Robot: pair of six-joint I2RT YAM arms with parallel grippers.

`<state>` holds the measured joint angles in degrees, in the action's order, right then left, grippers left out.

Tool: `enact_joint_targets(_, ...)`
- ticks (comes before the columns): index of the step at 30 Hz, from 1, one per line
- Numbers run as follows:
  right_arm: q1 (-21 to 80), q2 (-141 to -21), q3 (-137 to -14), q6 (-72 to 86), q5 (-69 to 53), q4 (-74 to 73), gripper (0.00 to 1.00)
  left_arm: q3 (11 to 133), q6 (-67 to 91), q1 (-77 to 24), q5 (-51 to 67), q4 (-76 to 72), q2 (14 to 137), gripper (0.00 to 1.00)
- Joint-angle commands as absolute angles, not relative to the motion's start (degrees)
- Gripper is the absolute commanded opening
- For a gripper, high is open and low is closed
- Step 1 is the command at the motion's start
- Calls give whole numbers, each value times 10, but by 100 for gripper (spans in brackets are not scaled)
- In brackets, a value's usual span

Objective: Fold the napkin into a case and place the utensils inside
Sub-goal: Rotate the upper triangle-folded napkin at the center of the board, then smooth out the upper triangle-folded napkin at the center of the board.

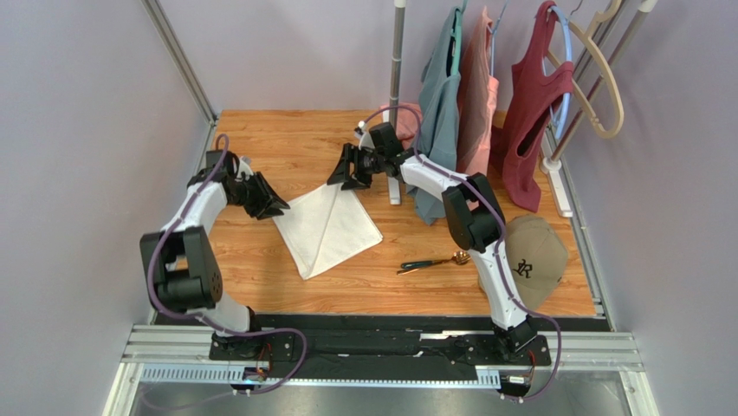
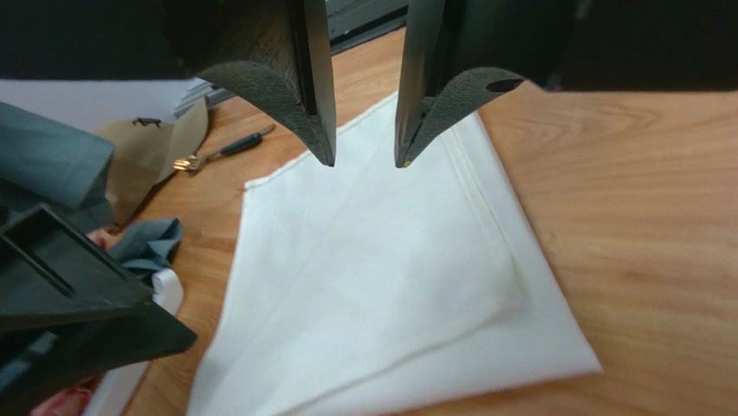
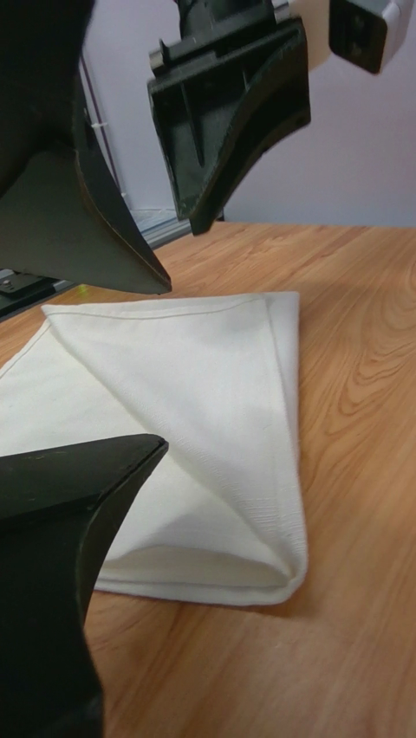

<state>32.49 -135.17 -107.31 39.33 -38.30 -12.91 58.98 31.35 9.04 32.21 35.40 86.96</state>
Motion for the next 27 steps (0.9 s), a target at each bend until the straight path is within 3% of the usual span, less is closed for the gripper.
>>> enact_joint_targets(1, 327, -1393, -1127, 465, -426, -69, 64, 686, 210, 90, 242, 406, 946, 40)
enact_joint_targets(5, 329, -1388, -1097, 473, -432, -51, 63, 718, 174, 88, 172, 422, 989, 40)
enact_joint_targets(15, 329, -1344, -986, 456, -438, -26, 62, 757, 142, 83, 200, 417, 1059, 40)
enact_joint_targets(27, 331, -1344, -975, 456, -442, -17, 61, 773, 132, 61, 190, 410, 1088, 36)
